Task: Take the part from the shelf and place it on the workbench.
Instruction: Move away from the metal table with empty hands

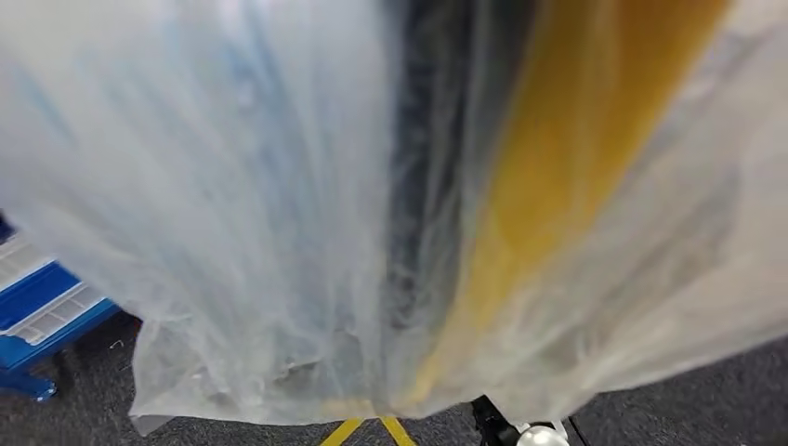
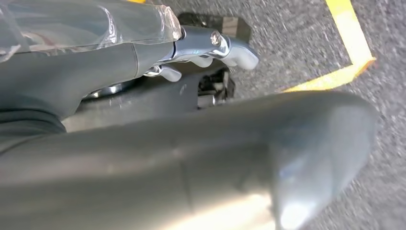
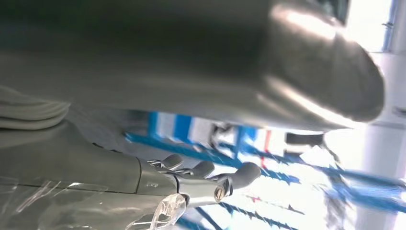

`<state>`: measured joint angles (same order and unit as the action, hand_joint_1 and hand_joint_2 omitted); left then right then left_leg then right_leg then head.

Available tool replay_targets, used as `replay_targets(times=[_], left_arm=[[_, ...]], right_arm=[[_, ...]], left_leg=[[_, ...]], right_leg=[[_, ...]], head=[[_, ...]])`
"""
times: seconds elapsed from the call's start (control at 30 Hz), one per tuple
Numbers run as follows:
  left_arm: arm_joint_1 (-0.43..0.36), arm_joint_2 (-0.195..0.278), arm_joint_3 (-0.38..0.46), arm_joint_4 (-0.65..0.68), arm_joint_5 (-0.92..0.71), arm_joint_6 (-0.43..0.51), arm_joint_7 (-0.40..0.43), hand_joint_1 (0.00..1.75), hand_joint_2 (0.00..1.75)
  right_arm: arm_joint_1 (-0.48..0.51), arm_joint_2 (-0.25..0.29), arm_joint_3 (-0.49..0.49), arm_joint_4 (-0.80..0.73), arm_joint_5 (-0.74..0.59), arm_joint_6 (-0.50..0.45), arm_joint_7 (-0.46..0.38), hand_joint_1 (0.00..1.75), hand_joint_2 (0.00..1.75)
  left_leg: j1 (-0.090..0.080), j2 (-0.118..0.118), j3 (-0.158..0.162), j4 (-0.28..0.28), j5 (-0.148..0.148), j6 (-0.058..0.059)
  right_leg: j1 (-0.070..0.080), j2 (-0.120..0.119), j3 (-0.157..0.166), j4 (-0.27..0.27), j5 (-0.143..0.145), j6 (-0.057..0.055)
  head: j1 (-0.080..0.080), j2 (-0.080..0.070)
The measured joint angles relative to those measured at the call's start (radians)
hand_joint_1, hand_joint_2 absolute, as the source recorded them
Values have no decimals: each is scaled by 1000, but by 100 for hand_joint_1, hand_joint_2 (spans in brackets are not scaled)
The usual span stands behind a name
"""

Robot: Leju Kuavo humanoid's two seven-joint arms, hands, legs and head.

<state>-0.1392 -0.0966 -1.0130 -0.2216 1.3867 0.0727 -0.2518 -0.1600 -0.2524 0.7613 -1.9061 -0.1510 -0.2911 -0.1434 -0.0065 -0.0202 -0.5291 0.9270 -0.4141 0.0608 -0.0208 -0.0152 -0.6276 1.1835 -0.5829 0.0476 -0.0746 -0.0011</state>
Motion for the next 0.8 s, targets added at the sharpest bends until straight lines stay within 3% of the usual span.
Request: replay_targets(times=[0.03, 0.07, 0.1, 0.13, 0.2, 0.27, 0.33, 0.4, 0.47, 0.53, 0.57, 0.6, 0.63, 0.7, 0.77, 0.8], left_arm=[[0, 0, -1, 0, -1, 0, 0, 0, 0], [0, 0, -2, 0, -1, 0, 0, 0, 0], [1, 0, -2, 0, -1, 0, 0, 0, 0], [1, 1, -2, 0, -1, -1, 0, 0, 0], [-1, 1, -3, 0, -5, -2, 0, 0, 0], [-2, 1, -4, 0, -9, -5, 0, 0, 0], [-1, 2, -4, 0, -11, -7, 0, 0, 0], [0, 4, -6, 0, -11, -8, 0, 0, 0], [-4, 5, -9, 0, -11, -9, 0, 0, 0], [-10, 5, -12, 0, -13, -10, 1, 0, 0], [-12, 5, -14, 0, -14, -11, 3, 0, 0], [-13, 5, -15, 0, -16, -11, 7, 0, 0], [-13, 5, -17, 0, -17, -12, 12, 0, 0], [-10, 6, -20, 0, -22, -12, 21, 0, 0], [-8, 6, -23, 0, -28, -13, 29, 0, 0], [-8, 6, -25, 0, -30, -13, 33, 0, 0]], right_arm=[[9, -4, -4, 15, -7, 0, -2, 0, 0], [15, -7, -8, 30, -13, 0, -4, 0, 0], [19, -11, -11, 44, -19, 1, -4, 0, 0], [21, -14, -14, 57, -25, 3, -3, 0, 0], [22, -20, -20, 92, -43, 12, 5, 0, 0], [24, -26, -24, 129, -61, 27, 10, 0, 0], [23, -30, -25, 160, -69, 37, 7, 0, 0], [22, -33, -28, 184, -72, 40, 3, 0, 0], [23, -35, -31, 203, -73, 41, 2, 0, 0], [25, -37, -31, 226, -83, 44, 13, 0, 0], [25, -39, -31, 242, -95, 49, 22, 0, 0], [25, -39, -32, 265, -115, 58, 31, 0, 0], [25, -40, -32, 294, -139, 72, 35, 0, 0], [24, -42, -34, 373, -198, 116, 28, 0, 0], [21, -45, -35, 474, -278, 196, 5, 0, 0], [20, -47, -35, 532, -323, 247, -9, 0, 0]], left_leg=[[0, -16, 1, 0, 0, 0], [0, -32, 1, 1, -1, 0], [1, -49, 3, 1, -2, -1], [3, -65, 5, 2, -4, -4], [4, -95, 6, 7, -10, -12], [4, -115, 2, 10, -14, -21], [6, -126, -2, 9, -16, -30], [5, -80, -16, 40, -34, -41], [4, -15, -72, 151, -88, -52], [8, 3, -146, 289, -138, -58], [9, 4, -166, 322, -141, -59], [9, 6, -163, 310, -124, -58], [8, 13, -138, 258, -92, -55], [1, 54, -64, 107, -23, -44], [-9, 82, -28, 24, 4, -32], [-13, 77, -28, 18, 2, -29]], right_leg=[[0, 6, -30, 52, -14, 1], [-1, 9, -47, 72, -9, 3], [-2, 11, -42, 48, 17, 3], [-3, 18, -20, -11, 57, 4], [-8, 56, 40, -154, 124, 3], [-7, 76, 66, -212, 141, -5], [-3, 54, 67, -213, 140, -19], [-3, 33, 70, -216, 140, -32], [-2, 11, 73, -217, 137, -42], [-1, -17, 76, -217, 132, -46], [0, -31, 79, -217, 129, -46], [0, -44, 83, -217, 126, -46], [0, -57, 88, -217, 122, -44], [2, -80, 100, -218, 114, -38], [5, -102, 109, -219, 107, -28], [6, -113, 113, -221, 104, -23]], head=[[2, 0], [3, 0], [4, 0], [5, 0], [7, 0], [8, 0], [8, 0], [6, 0], [0, 0], [-4, 0], [-4, 0], [-5, 0], [-5, 0], [-5, 0], [-5, 0], [-4, 0]])
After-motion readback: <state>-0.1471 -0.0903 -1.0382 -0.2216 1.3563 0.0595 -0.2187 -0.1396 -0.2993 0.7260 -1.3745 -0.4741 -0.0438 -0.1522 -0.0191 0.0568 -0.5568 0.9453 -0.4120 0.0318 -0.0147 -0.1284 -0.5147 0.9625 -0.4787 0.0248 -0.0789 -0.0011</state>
